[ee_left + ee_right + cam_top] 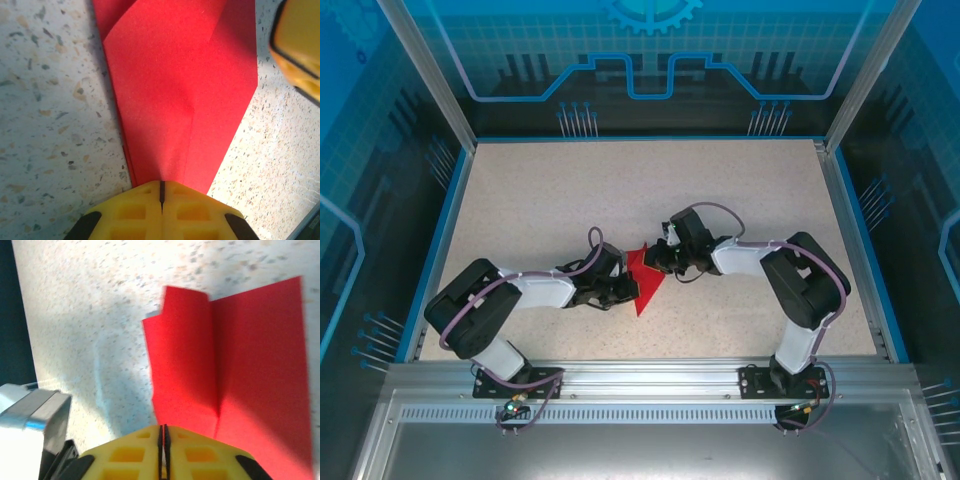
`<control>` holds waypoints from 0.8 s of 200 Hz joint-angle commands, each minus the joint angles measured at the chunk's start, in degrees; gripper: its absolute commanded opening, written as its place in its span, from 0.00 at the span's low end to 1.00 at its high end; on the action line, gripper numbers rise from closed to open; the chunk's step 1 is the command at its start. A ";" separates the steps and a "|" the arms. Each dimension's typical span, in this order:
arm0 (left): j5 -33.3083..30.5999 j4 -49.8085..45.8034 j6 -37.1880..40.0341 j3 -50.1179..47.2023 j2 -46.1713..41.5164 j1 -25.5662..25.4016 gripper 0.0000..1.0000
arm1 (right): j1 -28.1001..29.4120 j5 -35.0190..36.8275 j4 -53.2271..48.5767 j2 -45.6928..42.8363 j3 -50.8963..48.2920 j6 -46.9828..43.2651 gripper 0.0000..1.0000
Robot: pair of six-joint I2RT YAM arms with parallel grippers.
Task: Fold a paper plane with a square sheet of paper (pick it up from the middle)
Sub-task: Fourth fold the wing at the center of the table.
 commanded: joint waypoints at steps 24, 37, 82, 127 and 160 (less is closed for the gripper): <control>-2.79 -4.23 -0.07 -1.77 2.49 -1.15 0.05 | 1.65 -5.53 -5.36 1.51 3.16 -6.01 0.05; -2.81 -4.28 -0.27 -1.72 2.63 -1.10 0.05 | 1.99 -5.31 -5.68 2.95 3.50 -5.96 0.05; -2.89 -4.75 -0.07 -1.70 2.38 -1.24 0.04 | 2.33 -6.78 -3.45 7.87 3.49 -5.39 0.05; -3.14 -5.96 0.44 -1.74 2.29 -1.23 0.02 | 1.93 -3.39 -4.65 7.87 4.15 -5.19 0.07; -3.62 -6.91 0.90 -1.84 2.64 -1.24 0.01 | 0.75 -4.60 -2.74 6.67 5.07 -4.59 0.07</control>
